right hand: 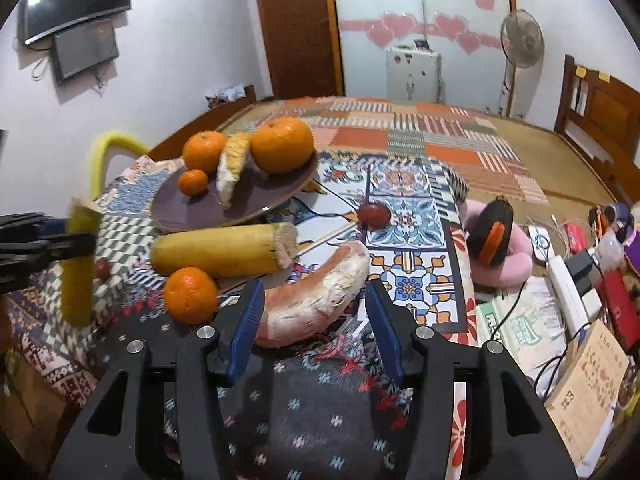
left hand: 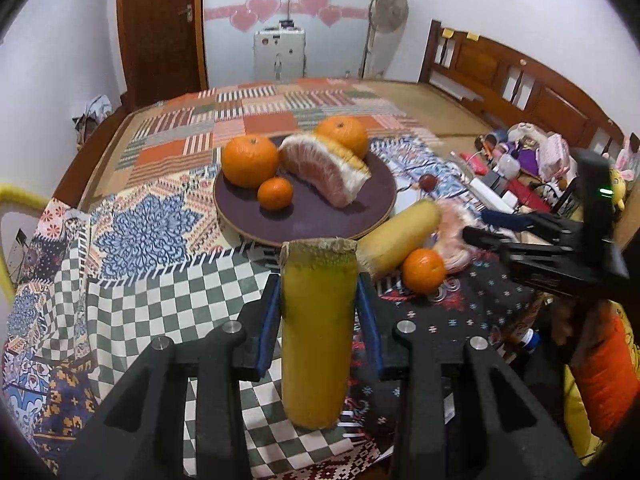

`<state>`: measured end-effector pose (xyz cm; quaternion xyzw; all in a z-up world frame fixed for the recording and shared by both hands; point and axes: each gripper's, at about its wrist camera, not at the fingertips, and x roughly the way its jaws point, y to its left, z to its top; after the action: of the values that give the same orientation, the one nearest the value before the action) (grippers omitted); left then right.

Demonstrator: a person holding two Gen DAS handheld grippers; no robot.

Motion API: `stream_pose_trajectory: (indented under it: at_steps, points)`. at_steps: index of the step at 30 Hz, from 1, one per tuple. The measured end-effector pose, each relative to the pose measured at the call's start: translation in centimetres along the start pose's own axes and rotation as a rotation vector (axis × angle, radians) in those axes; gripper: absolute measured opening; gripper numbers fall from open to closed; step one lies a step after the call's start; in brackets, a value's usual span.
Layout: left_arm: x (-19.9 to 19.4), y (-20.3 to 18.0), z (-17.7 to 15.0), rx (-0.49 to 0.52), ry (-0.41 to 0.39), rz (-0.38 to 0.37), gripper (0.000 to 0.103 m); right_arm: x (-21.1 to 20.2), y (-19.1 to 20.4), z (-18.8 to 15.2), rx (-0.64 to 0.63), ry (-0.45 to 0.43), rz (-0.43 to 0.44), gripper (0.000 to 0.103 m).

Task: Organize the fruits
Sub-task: 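Carry the yellow gourd with the left gripper while the right carries the segment toward the plate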

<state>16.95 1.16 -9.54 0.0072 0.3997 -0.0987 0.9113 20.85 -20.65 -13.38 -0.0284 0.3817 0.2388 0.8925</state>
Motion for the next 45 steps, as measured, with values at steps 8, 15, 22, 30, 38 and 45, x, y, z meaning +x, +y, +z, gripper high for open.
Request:
stream_pose_trajectory:
  at_steps: [8, 15, 22, 30, 38, 45]
  points:
    - [-0.8, -1.1, 0.1, 0.041, -0.041, -0.002, 0.036, 2.5, 0.0, 0.5, 0.040, 0.056, 0.020, 0.053]
    - [-0.7, -0.9, 0.2, 0.026, -0.052, -0.013, 0.036, 1.0, -0.5, 0.6, 0.030, 0.035, 0.028, 0.031]
    - [-0.7, -0.2, 0.7, 0.000, -0.065, -0.008, 0.035, -1.3, -0.7, 0.6, 0.011, -0.010, 0.014, 0.022]
    - [-1.5, 0.6, 1.7, -0.023, -0.101, 0.005, 0.035, -3.9, 0.4, 2.0, -0.038, -0.103, -0.010, 0.021]
    - [-2.3, 1.4, 3.6, -0.048, -0.154, 0.005, 0.035, -5.1, 1.8, 4.5, -0.062, -0.188, 0.017, 0.021]
    - [-1.0, 1.7, 5.6, -0.060, -0.159, -0.017, 0.035, -4.1, 3.3, 6.4, -0.100, -0.227, 0.033, 0.021]
